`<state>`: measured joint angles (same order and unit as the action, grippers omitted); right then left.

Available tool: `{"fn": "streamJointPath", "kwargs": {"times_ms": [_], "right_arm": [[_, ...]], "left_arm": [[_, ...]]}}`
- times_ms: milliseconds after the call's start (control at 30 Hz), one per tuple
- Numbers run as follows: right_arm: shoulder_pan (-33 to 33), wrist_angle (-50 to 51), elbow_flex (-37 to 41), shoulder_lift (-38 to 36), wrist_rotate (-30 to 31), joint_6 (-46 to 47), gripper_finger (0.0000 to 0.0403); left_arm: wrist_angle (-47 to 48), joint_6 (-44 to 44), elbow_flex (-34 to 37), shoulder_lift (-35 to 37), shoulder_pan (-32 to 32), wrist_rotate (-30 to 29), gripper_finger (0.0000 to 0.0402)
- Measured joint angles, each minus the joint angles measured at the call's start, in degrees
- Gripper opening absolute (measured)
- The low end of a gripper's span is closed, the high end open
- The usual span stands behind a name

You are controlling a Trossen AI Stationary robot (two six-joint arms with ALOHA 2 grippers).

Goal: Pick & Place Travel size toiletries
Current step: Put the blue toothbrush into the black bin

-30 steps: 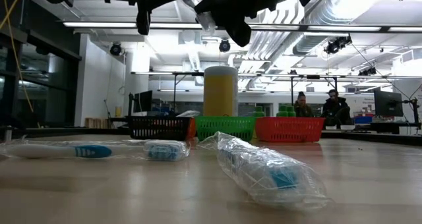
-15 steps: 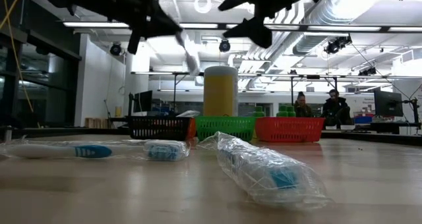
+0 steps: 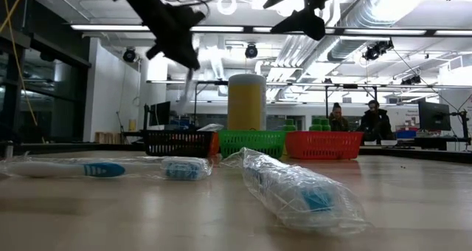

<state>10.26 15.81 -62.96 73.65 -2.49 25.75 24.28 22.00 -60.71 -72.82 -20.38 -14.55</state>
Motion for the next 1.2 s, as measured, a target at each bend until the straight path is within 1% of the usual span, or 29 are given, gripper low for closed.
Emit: {"fn": "streamJointPath", "kwargs": {"times_ms": [100, 333, 467, 533, 633, 800, 933, 1000, 1200], "right_arm": [[0.0, 1.0, 0.0, 0.1, 0.1, 0.1, 0.0271], [0.0, 0.9, 0.0, 0.3, 0.1, 0.1, 0.0271], [0.0, 0.8, 0.0, 0.3, 0.1, 0.1, 0.0271], [0.0, 0.9, 0.0, 0.3, 0.1, 0.1, 0.0271], [0.0, 1.2, 0.0, 0.3, 0.0, 0.1, 0.0271], [0.0, 2.7, 0.0, 0.3, 0.0, 0.0, 0.0271], [0.0, 4.0, 0.0, 0.3, 0.1, 0.0, 0.0271], [0.0, 4.0, 0.0, 0.3, 0.0, 0.0, 0.0271], [0.0, 4.0, 0.0, 0.3, 0.0, -0.1, 0.0271]], "left_arm": [[1.4, -2.6, -3.8, -5.5, -0.8, -0.2, 0.0022], [15.9, -2.7, -14.2, -17.7, -3.2, -1.7, 0.0022], [18.8, -4.5, -18.1, -22.6, -3.4, -1.7, 0.0022], [19.0, -5.7, -18.6, -24.2, -3.4, -1.7, 0.0022], [19.7, -5.2, -19.3, -25.9, -3.2, -1.7, 0.0022], [22.8, -4.8, -19.3, -26.8, -3.3, -2.3, 0.0022], [23.1, -4.8, -19.3, -26.8, -3.3, -2.6, 0.0022], [23.0, -4.3, -19.3, -26.8, -3.3, -2.6, 0.0036], [23.3, -4.0, -19.3, -26.8, -3.3, -2.6, 0.0129]]}}
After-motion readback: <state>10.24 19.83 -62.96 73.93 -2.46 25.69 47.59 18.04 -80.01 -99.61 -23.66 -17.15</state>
